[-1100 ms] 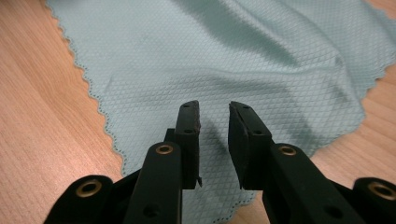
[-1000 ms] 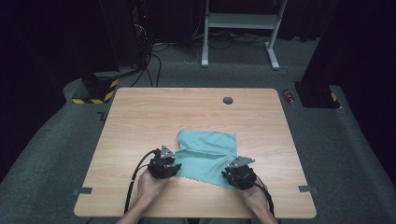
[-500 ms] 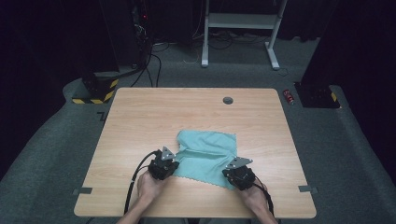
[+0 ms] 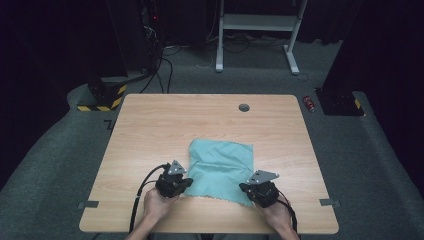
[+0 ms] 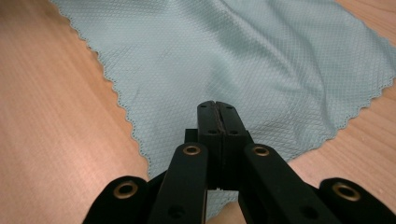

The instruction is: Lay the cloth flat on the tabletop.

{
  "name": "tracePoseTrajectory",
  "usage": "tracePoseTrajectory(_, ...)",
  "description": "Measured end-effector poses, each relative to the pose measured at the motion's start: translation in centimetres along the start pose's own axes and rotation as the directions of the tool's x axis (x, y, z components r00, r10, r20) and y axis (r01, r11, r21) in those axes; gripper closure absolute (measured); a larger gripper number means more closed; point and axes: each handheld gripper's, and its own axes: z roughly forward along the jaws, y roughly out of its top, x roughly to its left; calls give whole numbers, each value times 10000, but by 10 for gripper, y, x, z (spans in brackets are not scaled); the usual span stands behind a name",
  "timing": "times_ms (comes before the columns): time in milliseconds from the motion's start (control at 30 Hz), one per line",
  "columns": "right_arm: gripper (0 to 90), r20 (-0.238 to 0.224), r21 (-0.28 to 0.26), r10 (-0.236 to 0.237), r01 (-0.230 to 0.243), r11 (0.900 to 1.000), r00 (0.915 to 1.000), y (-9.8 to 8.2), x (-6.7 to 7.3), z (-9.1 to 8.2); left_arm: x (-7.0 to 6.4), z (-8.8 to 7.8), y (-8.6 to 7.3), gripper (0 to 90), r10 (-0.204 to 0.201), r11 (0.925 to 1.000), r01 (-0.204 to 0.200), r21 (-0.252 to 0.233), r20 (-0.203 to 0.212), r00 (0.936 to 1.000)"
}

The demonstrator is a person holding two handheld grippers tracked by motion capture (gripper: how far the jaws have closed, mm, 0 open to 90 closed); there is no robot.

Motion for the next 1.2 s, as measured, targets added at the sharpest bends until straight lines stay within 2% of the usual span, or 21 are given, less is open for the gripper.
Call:
tracePoseTrajectory(133, 898, -139, 273, -193, 196, 9994, 9997, -5, 2, -1, -4, 3, -7, 888, 19, 9997, -21, 231, 63, 10000)
tracePoseTrajectory(233, 877, -215, 287, 27, -21, 9996, 9998, -8, -1, 1, -1, 4, -7, 841, -196, 9997, 196, 126, 20, 9998)
tracePoseTrajectory(400, 804, 363, -136, 625, -620, 9980, 9974, -4, -11, 0, 5, 4, 5, 753, -346, 9993, 341, -140, -319, 9989)
tracePoseTrajectory(467, 775, 558, -147, 791, -784, 9968, 9953, -1, -16, 1, 5, 7, 11, 715, -257, 9997, 256, -43, -333, 9991)
tracePoseTrajectory(533, 740, 442, -22, 874, -874, 9962, 9952, 1, -19, 3, 0, 13, 14, 656, -305, 9994, 306, 164, -80, 9995)
tracePoseTrajectory(567, 725, 324, 24, 856, -858, 9963, 9958, 2, -18, 5, -3, 15, 14, 633, -178, 9996, 178, 221, 8, 9998)
tracePoseTrajectory(667, 694, 34, 153, 559, -559, 9983, 9984, 1, -9, 8, -14, 22, 11, 597, 262, 9990, -257, 363, -145, 9996)
tracePoseTrajectory(700, 684, -34, 180, 459, -458, 9988, 9989, 0, -5, 10, -15, 24, 10, 591, 232, 9991, -225, 351, -193, 9995)
tracePoseTrajectory(833, 679, -66, 328, 323, -321, 9989, 9995, -1, 1, 19, -15, 31, 8, 601, 286, 9983, -265, 521, -406, 9988)
tracePoseTrajectory(933, 687, -89, 106, 199, -198, 9997, 9998, 1, 6, 20, -18, 32, 7, 635, 498, 9979, -469, 439, -672, 9965)
tracePoseTrajectory(1067, 688, -407, 47, -340, 342, 9994, 9986, 14, 19, 23, -17, 31, 6, 704, 519, 9979, -485, 431, -828, 9952)
tracePoseTrajectory(1200, 698, -466, 342, -719, 735, 9967, 9963, 22, 26, 40, -15, 31, 7, 807, 837, 9953, -775, 580, -1117, 9902)
